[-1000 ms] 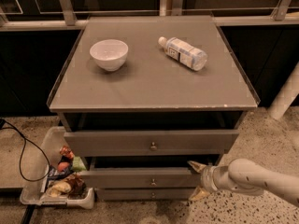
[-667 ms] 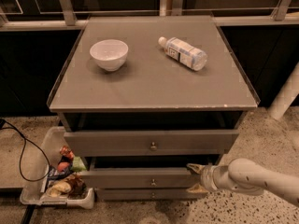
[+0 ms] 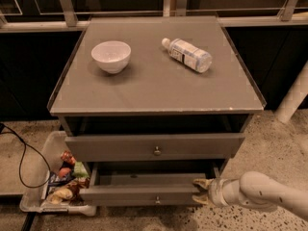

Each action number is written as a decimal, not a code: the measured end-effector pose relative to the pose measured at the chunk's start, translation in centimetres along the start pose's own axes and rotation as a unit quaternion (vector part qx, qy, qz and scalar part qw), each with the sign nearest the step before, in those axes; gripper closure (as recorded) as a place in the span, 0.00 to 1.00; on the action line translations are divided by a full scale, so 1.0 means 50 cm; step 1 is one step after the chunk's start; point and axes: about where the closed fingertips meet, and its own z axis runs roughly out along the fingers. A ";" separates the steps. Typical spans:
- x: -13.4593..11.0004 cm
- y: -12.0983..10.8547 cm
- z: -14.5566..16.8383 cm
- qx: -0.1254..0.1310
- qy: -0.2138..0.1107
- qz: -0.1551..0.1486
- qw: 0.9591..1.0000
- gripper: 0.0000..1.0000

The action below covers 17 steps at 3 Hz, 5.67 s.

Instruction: Open middle drawer

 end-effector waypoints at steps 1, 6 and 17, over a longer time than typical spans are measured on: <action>-0.003 -0.001 -0.005 0.000 0.000 0.000 1.000 1.00; 0.019 0.044 0.005 -0.019 -0.006 0.005 1.000 0.14; 0.013 0.189 -0.062 -0.053 -0.043 -0.004 0.998 0.85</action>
Offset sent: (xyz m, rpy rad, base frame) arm -0.0006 -0.0003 0.0031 0.0001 0.0001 -0.0001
